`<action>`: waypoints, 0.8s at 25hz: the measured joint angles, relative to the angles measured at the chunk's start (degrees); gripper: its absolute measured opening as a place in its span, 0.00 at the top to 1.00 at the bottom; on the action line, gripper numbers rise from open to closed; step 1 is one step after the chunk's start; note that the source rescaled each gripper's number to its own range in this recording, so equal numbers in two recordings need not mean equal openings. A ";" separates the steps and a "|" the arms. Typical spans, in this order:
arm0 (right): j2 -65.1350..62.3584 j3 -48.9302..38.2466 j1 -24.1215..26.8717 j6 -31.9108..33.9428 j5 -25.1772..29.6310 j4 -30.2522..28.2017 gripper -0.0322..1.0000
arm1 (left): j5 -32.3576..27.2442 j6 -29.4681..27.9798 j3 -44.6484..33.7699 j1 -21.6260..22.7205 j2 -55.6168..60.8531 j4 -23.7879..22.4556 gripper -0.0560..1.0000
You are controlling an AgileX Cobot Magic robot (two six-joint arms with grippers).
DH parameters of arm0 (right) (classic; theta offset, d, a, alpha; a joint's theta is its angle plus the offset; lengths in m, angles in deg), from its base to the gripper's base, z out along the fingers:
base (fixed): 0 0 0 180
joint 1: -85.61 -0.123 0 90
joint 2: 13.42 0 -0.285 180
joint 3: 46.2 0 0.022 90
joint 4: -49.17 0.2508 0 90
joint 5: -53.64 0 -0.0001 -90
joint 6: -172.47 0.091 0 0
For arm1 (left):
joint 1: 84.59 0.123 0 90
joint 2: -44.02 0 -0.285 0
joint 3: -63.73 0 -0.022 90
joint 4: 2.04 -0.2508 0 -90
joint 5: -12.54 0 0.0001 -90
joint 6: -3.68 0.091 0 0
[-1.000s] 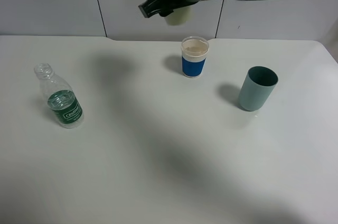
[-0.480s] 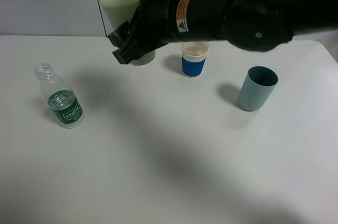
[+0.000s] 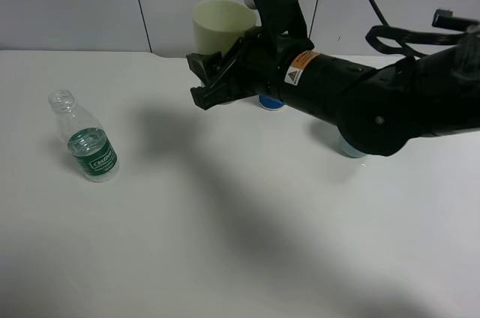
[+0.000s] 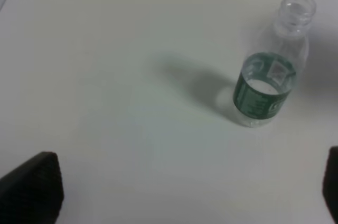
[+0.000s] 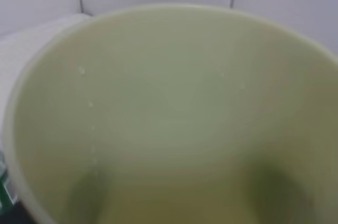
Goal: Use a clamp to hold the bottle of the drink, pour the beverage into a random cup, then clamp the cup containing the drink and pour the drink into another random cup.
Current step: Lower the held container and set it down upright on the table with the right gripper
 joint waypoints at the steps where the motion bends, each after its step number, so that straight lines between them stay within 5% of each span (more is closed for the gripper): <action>1: 0.00 -0.79 0.00 -0.92 -0.72 1.96 0.97 | 0.00 0.00 0.00 0.00 0.00 0.00 0.00; 10: 6.31 -2.98 0.00 -2.52 -5.02 4.43 0.97 | 0.00 0.00 0.00 0.00 0.00 0.00 0.00; 20: 20.57 -2.93 0.00 -2.66 -23.15 4.56 0.97 | 0.00 0.00 0.00 0.00 0.00 0.00 0.00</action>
